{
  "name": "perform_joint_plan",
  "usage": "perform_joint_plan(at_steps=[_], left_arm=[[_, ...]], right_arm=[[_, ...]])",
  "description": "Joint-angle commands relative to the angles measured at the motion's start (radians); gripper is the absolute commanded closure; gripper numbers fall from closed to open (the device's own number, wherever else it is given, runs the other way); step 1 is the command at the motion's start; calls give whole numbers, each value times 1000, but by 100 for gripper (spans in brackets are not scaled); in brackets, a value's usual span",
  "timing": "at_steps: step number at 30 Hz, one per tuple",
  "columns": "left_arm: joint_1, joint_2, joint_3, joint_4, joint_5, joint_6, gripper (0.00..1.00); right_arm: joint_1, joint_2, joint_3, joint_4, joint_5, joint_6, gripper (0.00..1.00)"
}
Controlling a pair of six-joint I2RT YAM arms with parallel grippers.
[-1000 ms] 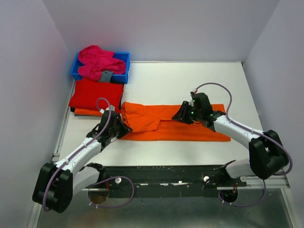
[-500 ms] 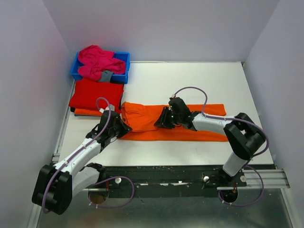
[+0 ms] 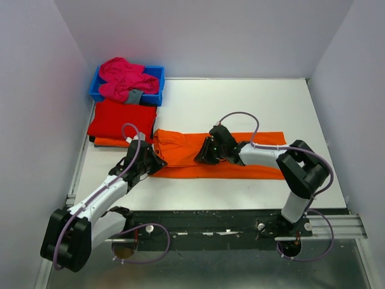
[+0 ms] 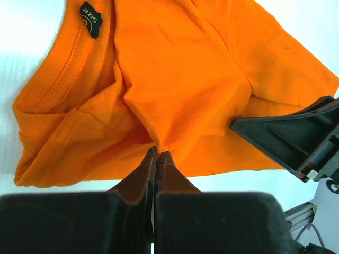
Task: Fold and stack the t-shirts
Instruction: Fold the other side of the tshirt into a rectangle
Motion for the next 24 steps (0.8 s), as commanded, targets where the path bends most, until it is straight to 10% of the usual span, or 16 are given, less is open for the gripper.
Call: perform_joint_plan(at_steps=[1, 24], left_arm=[[-4, 6, 4, 19, -17, 22, 100], [-4, 8, 24, -13, -46, 57, 100]], right_arm=[[26, 55, 21, -17, 41, 21, 60], [36, -17, -34, -60, 112, 16, 60]])
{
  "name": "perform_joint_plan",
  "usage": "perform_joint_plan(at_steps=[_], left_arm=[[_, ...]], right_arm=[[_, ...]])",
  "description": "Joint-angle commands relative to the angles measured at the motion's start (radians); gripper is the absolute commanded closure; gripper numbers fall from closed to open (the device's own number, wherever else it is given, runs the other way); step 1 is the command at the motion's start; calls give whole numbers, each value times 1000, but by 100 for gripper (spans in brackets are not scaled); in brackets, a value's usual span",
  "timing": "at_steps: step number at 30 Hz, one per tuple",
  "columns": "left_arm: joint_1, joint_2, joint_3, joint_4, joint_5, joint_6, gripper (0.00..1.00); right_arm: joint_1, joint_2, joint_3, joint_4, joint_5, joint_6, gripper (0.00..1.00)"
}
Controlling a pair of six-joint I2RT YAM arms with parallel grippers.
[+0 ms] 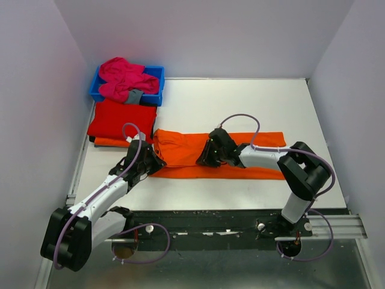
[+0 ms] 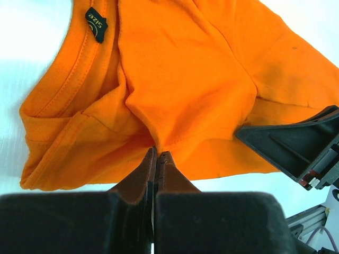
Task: Fold and stack the t-shirts
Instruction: Fold the other side of the tshirt into a rectangle
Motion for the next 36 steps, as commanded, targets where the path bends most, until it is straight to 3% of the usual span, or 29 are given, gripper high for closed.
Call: perform_joint_plan(at_steps=[1, 8, 12, 14, 16, 21, 23, 36], left_arm=[[-4, -1, 24, -15, -30, 24, 100], [-4, 3, 19, -6, -26, 26, 100], [-4, 3, 16, -3, -21, 26, 100], [-4, 3, 19, -3, -20, 30, 100], [-4, 2, 21, -11, -23, 30, 100], [-2, -4, 22, -15, -26, 32, 100], [-4, -7, 22, -25, -27, 27, 100], [-94, -37, 1, -69, -119, -86, 100]], right_arm=[[8, 1, -8, -22, 28, -5, 60], [18, 50, 21, -9, -22, 0, 62], [24, 50, 27, 30, -44, 8, 68], [24, 47, 29, 33, -47, 5, 72], [24, 43, 36, 28, -52, 1, 83], [24, 21, 52, 4, -55, -18, 89], [24, 12, 70, -54, -44, -35, 98], [-7, -37, 141, -222, -97, -152, 99]])
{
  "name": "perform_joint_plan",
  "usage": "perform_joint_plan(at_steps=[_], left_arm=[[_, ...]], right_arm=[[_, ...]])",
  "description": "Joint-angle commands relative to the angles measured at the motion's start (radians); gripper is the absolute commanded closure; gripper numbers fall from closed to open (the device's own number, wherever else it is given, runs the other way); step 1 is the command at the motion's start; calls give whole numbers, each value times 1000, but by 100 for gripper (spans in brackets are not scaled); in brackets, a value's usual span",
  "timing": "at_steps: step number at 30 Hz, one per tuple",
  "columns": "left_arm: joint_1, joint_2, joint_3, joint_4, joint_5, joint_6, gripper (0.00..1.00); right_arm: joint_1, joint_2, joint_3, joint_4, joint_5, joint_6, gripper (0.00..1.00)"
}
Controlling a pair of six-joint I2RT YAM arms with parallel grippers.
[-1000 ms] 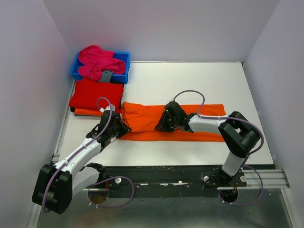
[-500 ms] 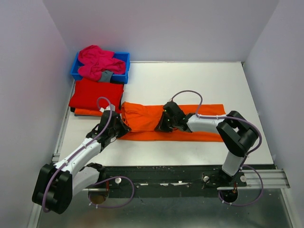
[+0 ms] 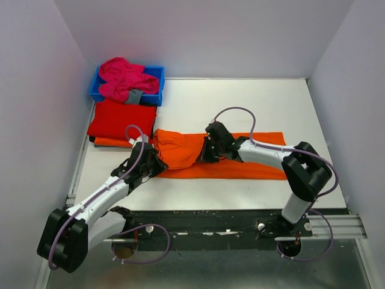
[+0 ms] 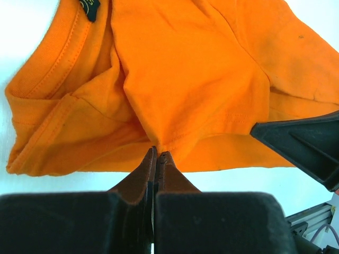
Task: Fold and stack the t-shirts
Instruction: Fold the other side of the tshirt into a rectangle
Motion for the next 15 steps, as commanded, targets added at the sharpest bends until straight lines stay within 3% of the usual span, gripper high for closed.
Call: perform_joint_plan(at_steps=[1, 15], left_arm=[[-42, -16, -3, -31, -76, -65, 100], [-209, -26, 1, -72, -217, -217, 100]], right_arm=[[-23, -37, 9, -68, -55, -58, 99], [-104, -44, -4, -115, -212, -181, 95]])
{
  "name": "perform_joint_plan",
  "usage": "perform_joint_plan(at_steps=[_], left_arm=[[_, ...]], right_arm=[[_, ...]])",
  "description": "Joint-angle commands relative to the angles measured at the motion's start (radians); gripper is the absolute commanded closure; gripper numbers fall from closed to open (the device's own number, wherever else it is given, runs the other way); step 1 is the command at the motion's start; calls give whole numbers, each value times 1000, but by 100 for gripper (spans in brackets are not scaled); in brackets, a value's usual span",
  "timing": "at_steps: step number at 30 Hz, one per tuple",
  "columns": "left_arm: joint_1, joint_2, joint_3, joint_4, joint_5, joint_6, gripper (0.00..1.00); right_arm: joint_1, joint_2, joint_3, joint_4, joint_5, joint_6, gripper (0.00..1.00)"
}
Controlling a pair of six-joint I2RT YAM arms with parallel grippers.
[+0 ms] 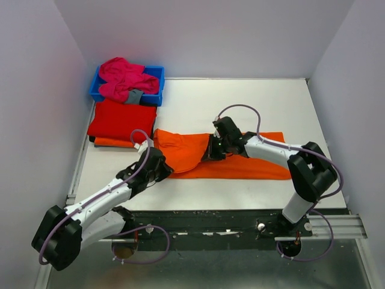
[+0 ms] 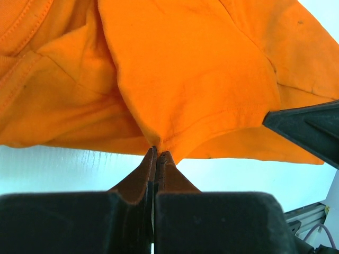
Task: Fold and stack the t-shirts
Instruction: Fold the other side of the tshirt into a rectangle
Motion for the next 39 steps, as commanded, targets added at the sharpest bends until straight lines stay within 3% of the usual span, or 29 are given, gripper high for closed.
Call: perform_joint_plan(at_steps=[1, 13, 23, 24, 25, 27, 29, 32, 37, 39], left_arm=[[-53, -15, -1, -50, -98, -86, 100], [-193, -46, -17, -112, -241, -249, 100], [-242, 3, -100, 2, -282, -356, 99], [-245, 6, -96, -1, -287, -356, 95], [-243, 6, -89, -15, -294, -355, 84], [-243, -9, -61, -67, -317, -335, 70], [-243, -43, -20, -154, -346, -317, 54], [-243, -115, 44, -265, -408, -283, 42], [-233, -204, 127, -327, -517, -186, 42], [-204, -196, 155, -310, -538, -133, 47]], right_arm=[[-21, -2, -5, -42, -85, -67, 95], [-31, 55, -9, -34, -126, -120, 91], [-35, 57, -14, -43, -66, -143, 90], [-35, 58, -12, -48, -60, -150, 89], [-36, 57, -12, -51, -59, -153, 87], [-36, 40, -23, -51, -57, -163, 75], [-36, 6, -34, -57, -42, -168, 70], [-36, -41, -16, -97, -8, -183, 66], [-36, -71, 29, -120, 3, -188, 66], [-36, -61, 50, -115, -3, -193, 71]])
